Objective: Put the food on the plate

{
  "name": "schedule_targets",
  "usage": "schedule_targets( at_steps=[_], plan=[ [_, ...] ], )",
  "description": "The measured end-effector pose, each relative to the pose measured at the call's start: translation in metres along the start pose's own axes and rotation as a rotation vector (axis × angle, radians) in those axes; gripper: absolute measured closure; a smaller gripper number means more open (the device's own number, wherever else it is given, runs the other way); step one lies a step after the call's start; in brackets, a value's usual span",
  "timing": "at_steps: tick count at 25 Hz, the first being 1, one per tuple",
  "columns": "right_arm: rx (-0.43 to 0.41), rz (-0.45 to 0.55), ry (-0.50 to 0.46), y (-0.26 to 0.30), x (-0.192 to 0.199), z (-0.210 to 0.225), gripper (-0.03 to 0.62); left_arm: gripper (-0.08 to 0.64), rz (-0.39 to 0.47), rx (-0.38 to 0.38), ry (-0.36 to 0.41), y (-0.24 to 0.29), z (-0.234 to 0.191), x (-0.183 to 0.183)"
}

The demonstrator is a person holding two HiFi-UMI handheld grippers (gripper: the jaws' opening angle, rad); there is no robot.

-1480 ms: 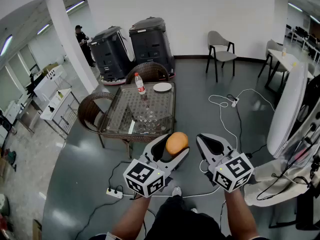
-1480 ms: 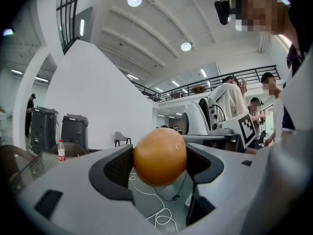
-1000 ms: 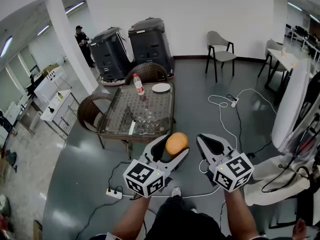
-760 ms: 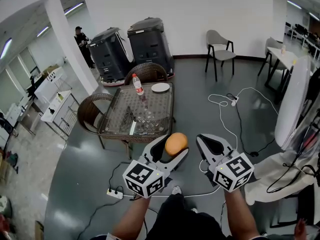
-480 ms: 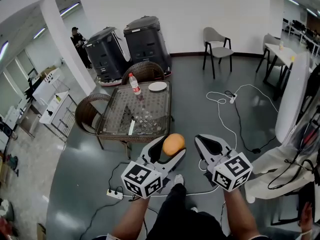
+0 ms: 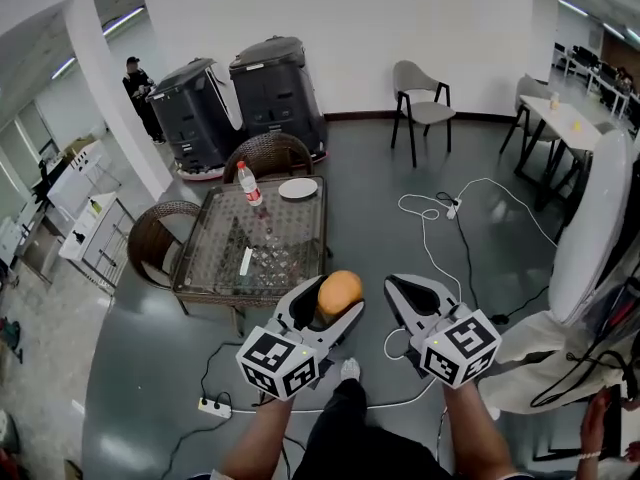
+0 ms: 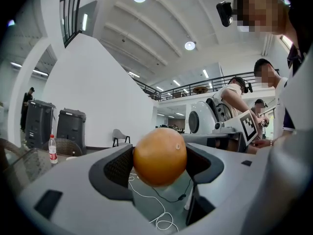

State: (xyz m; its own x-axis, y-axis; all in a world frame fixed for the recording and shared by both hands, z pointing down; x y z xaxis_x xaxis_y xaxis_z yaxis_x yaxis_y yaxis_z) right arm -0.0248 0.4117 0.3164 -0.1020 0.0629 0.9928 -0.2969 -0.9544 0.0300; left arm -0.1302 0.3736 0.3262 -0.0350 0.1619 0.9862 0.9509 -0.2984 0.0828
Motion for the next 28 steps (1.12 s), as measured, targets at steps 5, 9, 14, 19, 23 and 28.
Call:
schedule_targets(
  at_steps=[5, 9, 14, 19, 23, 28],
  plan=[
    [0.019, -0.015, 0.008, 0.039, 0.001, 0.036, 0.589, 0.238, -0.011, 0.016, -0.015, 0.037, -0.042, -0.001],
    [0.032, -0.027, 0.014, 0.075, 0.001, 0.067, 0.589, 0.238, -0.02, 0.028, -0.019, 0.069, -0.079, -0.006],
    [0.042, -0.036, 0.02, 0.134, -0.008, 0.105, 0.589, 0.236, -0.036, 0.041, -0.019, 0.108, -0.135, -0.017],
    [0.059, -0.05, 0.022, 0.197, -0.012, 0.143, 0.589, 0.237, -0.037, 0.052, -0.028, 0.145, -0.196, -0.028],
    [0.07, -0.053, 0.019, 0.244, -0.017, 0.173, 0.589, 0.237, -0.037, 0.071, -0.037, 0.172, -0.241, -0.034],
    [0.085, -0.061, 0.019, 0.288, -0.02, 0.199, 0.589, 0.237, -0.024, 0.076, -0.041, 0.195, -0.283, -0.042]
  ],
)
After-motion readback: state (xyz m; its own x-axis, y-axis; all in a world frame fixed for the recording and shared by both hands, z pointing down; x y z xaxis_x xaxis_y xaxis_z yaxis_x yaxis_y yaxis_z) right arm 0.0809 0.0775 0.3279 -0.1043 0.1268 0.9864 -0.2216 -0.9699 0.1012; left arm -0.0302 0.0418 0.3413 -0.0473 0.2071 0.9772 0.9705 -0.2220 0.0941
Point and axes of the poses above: the fingertips, and each gripper's own axes: y forward along the fingers, z to its right, x out of its underside, the point moved 3 cm from there along -y, backward along the fingers, and after that the axes turned 4 degrees about x, right-handed, at the moved point
